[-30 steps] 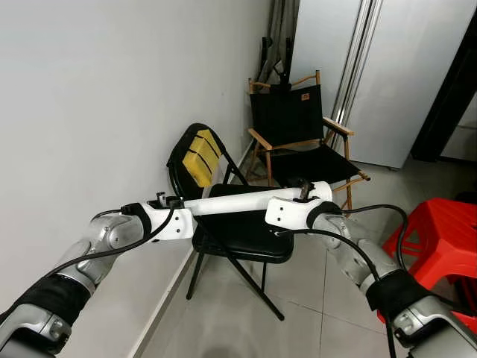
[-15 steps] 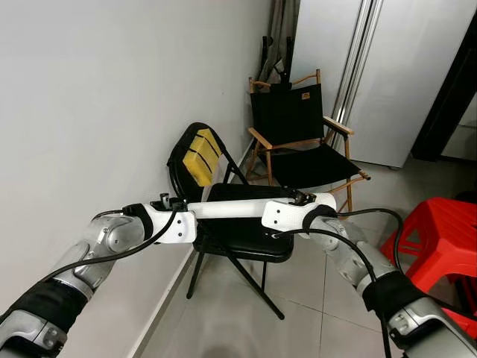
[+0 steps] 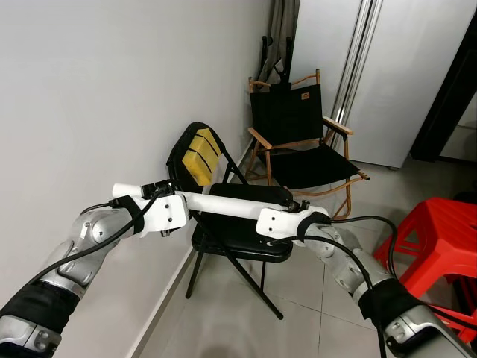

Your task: Building children table

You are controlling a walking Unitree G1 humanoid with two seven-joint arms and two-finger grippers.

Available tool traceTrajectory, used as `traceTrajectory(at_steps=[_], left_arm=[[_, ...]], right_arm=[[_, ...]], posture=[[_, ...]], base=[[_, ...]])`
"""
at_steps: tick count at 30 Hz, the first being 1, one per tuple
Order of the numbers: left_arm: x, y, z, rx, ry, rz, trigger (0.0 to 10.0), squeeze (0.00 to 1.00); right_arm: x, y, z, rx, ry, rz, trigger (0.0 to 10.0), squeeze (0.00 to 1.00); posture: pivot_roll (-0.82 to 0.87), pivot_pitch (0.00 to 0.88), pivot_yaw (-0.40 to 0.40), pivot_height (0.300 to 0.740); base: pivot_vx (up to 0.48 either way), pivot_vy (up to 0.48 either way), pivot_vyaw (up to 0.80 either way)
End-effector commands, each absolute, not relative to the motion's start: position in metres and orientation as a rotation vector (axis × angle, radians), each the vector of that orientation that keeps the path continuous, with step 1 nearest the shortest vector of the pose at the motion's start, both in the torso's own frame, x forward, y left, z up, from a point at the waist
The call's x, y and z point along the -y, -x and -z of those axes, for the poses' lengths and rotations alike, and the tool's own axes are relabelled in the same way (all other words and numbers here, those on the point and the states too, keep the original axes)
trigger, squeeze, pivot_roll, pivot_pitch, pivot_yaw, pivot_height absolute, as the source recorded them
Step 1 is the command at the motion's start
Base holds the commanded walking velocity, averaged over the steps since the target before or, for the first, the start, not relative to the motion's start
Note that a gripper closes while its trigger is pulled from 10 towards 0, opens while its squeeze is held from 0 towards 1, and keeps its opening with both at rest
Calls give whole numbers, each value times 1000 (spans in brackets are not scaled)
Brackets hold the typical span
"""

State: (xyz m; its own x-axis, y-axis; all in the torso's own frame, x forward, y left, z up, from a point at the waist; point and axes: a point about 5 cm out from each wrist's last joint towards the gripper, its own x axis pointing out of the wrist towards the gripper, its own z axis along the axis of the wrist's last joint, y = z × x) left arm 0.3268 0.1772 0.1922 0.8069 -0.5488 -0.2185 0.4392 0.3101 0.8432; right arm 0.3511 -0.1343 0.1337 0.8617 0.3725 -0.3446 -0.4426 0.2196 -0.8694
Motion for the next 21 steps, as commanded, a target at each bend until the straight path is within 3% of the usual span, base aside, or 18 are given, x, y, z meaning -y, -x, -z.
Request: traceTrajectory(at_steps=[1, 8, 9, 15, 21], left_arm=[[-178, -323, -202, 160, -1078, 656, 10000, 1000], [-180, -319, -221, 267, -1133, 576, 10000, 1000], [-182, -319, -224, 277, -1150, 551, 10000, 0], [-194, -317, -227, 276, -1152, 466, 10000, 0], [-208, -317, -225, 225, -969, 306, 10000, 0]], right_arm=[[137, -351, -130, -99, 1225, -565, 0, 0], [151, -349, -109, -268, 1157, -555, 0, 0], [154, -347, -103, -294, 1151, -556, 0, 0], [167, -345, -93, -375, 1050, -469, 0, 0], [169, -354, -117, -215, 731, -148, 0, 0]], posture=[[-118, 0, -36, 740], [-108, 0, -44, 740], [-108, 0, -44, 740], [-108, 0, -42, 740], [-109, 0, -31, 740]], base=[[0, 0, 0], [0, 0, 0], [0, 0, 0], [0, 0, 0], [0, 0, 0]])
